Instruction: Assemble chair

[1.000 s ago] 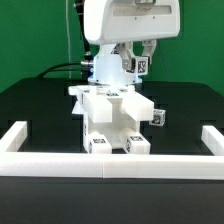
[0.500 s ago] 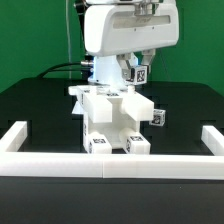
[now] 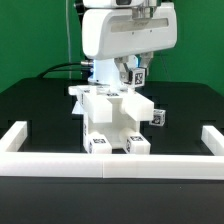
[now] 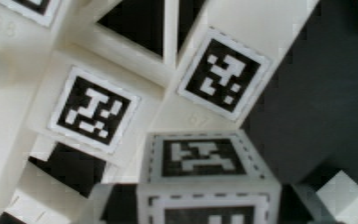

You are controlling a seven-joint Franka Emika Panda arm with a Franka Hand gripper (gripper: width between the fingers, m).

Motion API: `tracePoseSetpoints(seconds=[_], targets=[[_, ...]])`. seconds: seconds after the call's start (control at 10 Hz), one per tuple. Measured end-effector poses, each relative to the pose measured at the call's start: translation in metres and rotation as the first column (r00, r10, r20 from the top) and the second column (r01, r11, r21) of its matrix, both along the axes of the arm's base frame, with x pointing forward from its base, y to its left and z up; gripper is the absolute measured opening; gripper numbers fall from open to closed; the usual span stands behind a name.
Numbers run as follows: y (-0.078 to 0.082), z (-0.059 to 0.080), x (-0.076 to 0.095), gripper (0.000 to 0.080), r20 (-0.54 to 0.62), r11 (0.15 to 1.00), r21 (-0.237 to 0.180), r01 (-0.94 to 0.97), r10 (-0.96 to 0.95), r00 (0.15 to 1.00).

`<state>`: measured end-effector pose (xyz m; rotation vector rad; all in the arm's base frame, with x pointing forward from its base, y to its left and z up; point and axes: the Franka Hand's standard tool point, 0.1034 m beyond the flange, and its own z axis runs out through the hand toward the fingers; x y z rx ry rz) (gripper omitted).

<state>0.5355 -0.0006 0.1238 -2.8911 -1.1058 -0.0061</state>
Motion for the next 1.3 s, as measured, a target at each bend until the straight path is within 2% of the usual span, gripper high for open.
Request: tracePoseSetpoints(seconds=[0.5,1.3], targets=[[-0.0003,0.0001,0.0070,0.0285,0.006,1.000,-0.002,0.000,0.001,1.000],[-0.0010,0.0001,0.0077,0.0285,0.008,1.000,-0.002,0.001,-0.001,1.000]])
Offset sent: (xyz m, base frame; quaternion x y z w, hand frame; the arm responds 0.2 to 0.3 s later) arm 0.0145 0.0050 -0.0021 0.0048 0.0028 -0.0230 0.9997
